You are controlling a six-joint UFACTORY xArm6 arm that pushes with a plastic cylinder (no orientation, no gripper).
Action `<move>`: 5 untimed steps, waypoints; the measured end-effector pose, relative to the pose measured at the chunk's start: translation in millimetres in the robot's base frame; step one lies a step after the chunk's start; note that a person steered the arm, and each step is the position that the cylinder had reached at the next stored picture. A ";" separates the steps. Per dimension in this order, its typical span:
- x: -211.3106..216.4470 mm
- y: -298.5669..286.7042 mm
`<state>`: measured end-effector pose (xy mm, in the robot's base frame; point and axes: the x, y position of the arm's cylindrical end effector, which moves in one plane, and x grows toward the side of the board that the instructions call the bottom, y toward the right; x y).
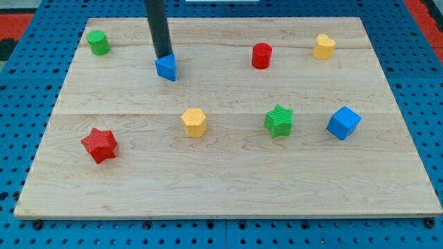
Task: Point your arm to blue cube
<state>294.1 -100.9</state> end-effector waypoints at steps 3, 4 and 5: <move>-23.7 36.7; -23.8 46.4; -23.8 46.4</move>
<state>270.3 -54.6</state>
